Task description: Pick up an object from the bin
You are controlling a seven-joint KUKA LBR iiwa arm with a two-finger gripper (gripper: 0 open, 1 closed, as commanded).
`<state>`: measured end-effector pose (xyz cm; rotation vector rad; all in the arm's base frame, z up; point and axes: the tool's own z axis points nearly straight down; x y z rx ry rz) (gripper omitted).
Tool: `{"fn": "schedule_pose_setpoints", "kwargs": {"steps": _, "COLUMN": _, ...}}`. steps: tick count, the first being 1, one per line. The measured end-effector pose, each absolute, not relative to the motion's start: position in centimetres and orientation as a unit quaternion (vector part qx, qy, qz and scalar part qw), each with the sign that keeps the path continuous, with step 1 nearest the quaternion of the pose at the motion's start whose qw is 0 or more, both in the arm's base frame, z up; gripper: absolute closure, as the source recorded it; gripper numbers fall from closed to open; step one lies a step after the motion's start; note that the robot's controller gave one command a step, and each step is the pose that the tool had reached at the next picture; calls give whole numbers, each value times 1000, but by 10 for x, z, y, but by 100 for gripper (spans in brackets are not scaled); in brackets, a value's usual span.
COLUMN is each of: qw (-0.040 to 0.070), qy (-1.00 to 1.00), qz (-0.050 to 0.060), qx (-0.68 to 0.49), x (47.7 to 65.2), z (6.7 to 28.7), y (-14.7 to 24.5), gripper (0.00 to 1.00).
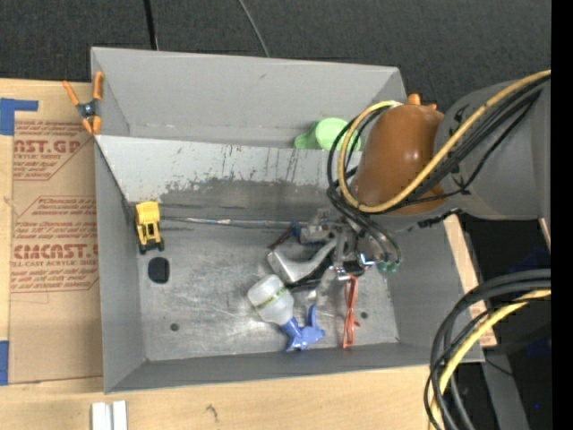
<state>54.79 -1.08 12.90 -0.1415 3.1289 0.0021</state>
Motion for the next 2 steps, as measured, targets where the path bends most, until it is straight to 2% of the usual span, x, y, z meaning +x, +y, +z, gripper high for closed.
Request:
{"fn": "schedule_pose_setpoints", "kwargs": {"steps": 1, "qw": 8, "qy": 1000, "qz": 3, "qx": -13, "x": 543, "z": 83, "y": -34, "gripper": 0}}
{"fn": "schedule_pose_setpoints", "kwargs": {"steps": 2, "qw": 6, "qy": 1000, "qz": -4, "qx": 15, "x": 535, "z": 76, "y": -21, "gripper": 100}}
